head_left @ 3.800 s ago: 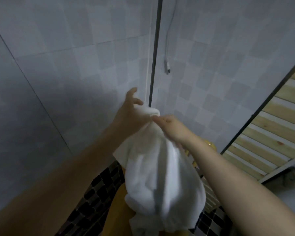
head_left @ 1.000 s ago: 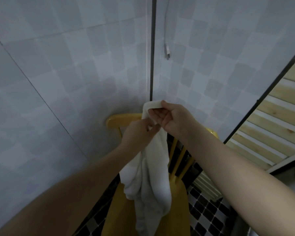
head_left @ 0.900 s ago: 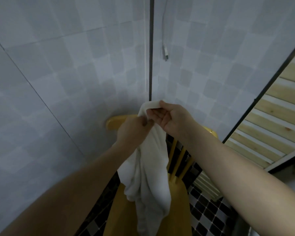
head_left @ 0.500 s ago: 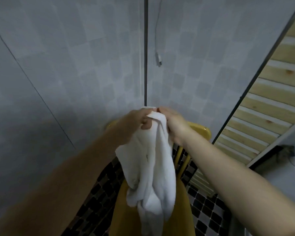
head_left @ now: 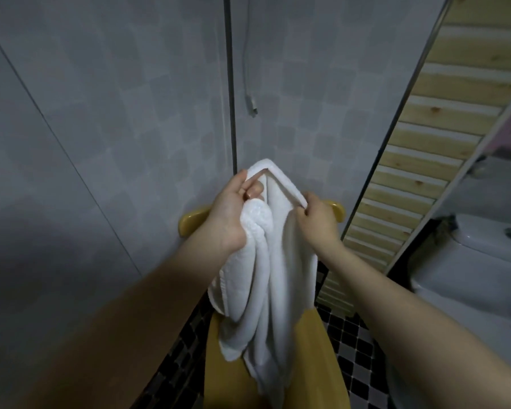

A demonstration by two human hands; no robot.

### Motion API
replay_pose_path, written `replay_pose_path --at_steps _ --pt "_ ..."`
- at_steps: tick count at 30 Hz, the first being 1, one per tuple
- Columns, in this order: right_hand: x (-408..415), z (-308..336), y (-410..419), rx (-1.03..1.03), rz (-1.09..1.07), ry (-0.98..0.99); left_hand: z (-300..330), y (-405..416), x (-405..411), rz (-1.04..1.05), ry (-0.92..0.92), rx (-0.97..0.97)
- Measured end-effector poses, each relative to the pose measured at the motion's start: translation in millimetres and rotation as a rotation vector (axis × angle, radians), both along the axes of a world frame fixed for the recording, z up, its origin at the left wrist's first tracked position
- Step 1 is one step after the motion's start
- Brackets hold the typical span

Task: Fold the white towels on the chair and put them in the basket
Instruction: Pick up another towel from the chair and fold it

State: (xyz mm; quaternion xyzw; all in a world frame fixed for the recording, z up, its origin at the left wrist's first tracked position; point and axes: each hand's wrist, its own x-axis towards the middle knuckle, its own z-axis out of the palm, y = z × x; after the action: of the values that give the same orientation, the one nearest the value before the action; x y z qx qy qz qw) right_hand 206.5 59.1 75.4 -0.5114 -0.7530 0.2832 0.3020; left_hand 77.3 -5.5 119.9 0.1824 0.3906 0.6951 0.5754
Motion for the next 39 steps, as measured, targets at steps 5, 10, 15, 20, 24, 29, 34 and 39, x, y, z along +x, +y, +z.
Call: replay_pose_path --at_steps 5,10,15,20,24,29,34,39 --pt "28 -10 -11 -0.279 -0.145 -0.258 7 -9 0 -0.006 0.247 -0.131" --pt "24 18 -33 -0.871 -0.144 0.440 -31 -30 9 -0.160 1.188 -0.154" --pt "8 12 -48 -0.994 -0.106 0.714 -47 -64 24 -0.323 1.069 -0.076" --pt "-2 7 -44 -1.119 -0.203 0.924 -61 -73 21 -0.200 1.119 -0.169" --pt "0 13 -48 -1.132 -0.111 0.974 -67 -77 11 -0.294 1.002 -0.131" --pt "-2 7 -46 -1.073 -0.040 0.735 -66 -80 19 -0.413 1.005 -0.107" --pt "7 2 -40 -0.450 -0.173 0.369 -59 -72 20 -0.213 0.328 -0.423" --pt "19 -14 -86 -0.271 0.251 0.202 -54 -63 15 -0.093 0.115 -0.435"
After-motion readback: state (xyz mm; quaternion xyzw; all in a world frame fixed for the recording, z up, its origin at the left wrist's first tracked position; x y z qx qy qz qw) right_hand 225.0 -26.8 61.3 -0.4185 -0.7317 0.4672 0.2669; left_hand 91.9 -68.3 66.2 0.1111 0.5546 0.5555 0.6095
